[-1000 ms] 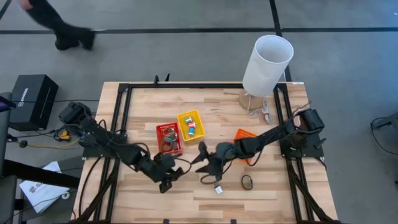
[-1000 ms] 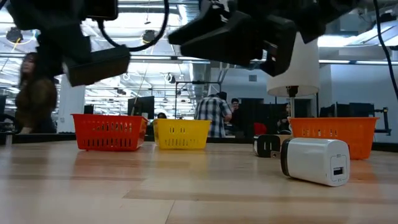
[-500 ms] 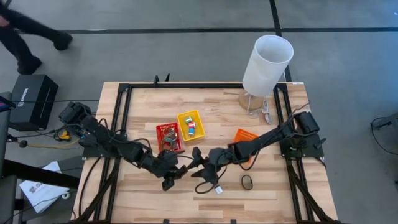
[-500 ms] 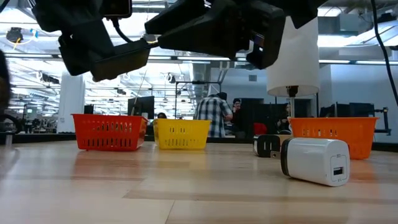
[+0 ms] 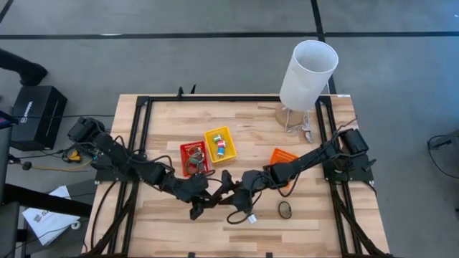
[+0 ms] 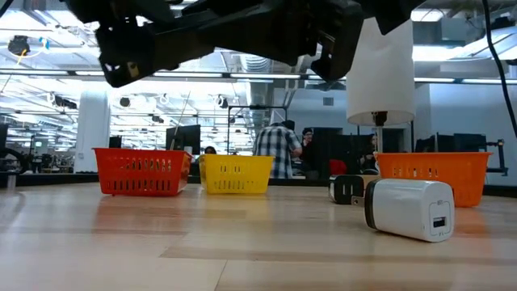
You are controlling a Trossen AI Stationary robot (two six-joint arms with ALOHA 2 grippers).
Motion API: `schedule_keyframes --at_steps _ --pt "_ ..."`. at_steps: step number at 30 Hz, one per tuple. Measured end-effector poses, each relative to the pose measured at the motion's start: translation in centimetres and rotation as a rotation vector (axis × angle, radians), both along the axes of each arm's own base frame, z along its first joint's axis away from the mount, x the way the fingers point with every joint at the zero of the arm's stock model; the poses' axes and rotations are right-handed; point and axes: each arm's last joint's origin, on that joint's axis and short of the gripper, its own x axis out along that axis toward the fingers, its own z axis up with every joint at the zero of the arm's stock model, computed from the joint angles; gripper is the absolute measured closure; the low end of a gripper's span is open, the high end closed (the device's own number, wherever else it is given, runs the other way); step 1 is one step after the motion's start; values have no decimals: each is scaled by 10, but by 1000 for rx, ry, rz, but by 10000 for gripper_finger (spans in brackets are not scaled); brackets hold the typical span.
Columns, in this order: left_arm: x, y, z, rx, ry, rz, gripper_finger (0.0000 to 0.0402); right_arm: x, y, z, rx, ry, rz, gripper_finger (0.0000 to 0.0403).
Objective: Pick & Place Office items
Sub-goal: Put the black digital clock into the orange bin
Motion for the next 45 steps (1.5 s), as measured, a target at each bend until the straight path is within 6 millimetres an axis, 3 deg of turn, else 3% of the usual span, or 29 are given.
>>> schedule_keyframes --at_steps 19,26,36,45 --pt "14 17 8 -79 -71 17 238 0 0 0 -9 -2 13 308" --pt "15 17 9 -80 -88 26 219 0 0 1 -7 -15 8 339" --pt "15 17 10 -69 -100 47 198 0 -1 0 -9 -1 3 349" --pt "16 18 10 -61 -108 63 175 -4 -2 -9 39 124 -42 350"
